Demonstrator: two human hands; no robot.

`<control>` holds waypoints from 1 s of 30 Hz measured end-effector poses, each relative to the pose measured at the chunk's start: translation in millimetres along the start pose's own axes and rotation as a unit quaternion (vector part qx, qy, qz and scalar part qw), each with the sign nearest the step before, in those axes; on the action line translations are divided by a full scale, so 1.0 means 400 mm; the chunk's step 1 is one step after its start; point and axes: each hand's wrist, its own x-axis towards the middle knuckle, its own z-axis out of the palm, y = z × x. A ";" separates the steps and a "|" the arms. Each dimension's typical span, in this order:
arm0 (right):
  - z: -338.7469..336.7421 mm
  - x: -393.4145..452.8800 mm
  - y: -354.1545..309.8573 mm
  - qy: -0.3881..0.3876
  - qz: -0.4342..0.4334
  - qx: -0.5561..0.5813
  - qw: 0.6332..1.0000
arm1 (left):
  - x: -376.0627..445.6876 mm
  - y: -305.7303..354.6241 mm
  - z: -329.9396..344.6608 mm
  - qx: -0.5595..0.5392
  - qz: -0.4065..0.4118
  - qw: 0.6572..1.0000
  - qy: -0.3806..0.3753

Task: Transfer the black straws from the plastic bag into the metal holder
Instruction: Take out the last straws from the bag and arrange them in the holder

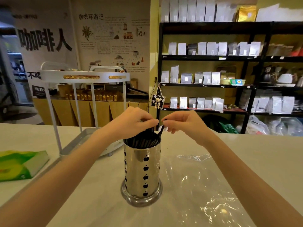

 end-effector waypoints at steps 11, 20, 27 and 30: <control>-0.067 0.016 -0.092 0.310 -0.099 0.167 0.931 | -0.003 0.020 0.023 -0.059 -0.016 0.998 0.023; -0.076 0.013 -0.052 0.322 -0.033 0.347 0.881 | -0.022 0.008 -0.036 -0.213 -0.030 0.952 0.219; -0.020 0.013 0.002 0.103 0.045 0.294 0.949 | -0.033 -0.002 -0.123 -0.329 -0.020 0.853 0.405; 0.022 0.013 0.019 0.034 0.044 0.184 0.981 | -0.031 -0.013 -0.132 -0.316 -0.025 0.840 0.441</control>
